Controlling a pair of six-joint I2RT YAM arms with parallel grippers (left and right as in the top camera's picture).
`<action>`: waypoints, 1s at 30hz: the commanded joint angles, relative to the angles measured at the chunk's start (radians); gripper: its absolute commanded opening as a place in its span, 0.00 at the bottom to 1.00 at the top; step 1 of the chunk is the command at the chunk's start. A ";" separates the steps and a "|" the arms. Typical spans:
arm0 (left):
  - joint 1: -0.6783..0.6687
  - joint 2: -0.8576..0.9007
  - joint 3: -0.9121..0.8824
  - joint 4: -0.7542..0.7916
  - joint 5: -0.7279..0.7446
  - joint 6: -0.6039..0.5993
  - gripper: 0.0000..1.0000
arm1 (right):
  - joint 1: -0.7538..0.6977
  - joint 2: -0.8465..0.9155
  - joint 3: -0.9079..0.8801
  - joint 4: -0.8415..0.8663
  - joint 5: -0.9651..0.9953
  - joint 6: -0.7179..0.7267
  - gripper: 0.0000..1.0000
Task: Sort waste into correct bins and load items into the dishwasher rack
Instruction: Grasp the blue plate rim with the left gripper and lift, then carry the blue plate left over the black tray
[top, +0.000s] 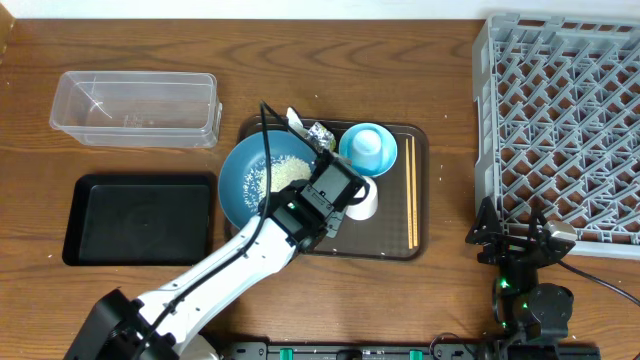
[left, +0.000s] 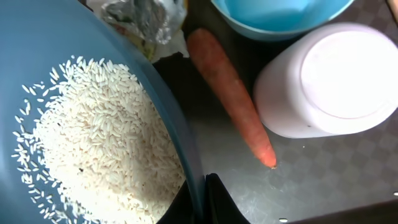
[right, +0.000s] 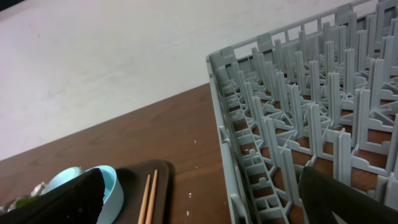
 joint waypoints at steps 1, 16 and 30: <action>0.037 -0.031 0.000 -0.010 -0.021 0.030 0.06 | 0.008 -0.005 -0.002 -0.004 0.007 0.005 0.99; 0.304 -0.123 0.000 -0.037 0.072 0.034 0.06 | 0.008 -0.005 -0.002 -0.004 0.007 0.005 0.99; 0.602 -0.141 0.000 -0.002 0.363 0.034 0.06 | 0.008 -0.005 -0.002 -0.004 0.007 0.005 0.99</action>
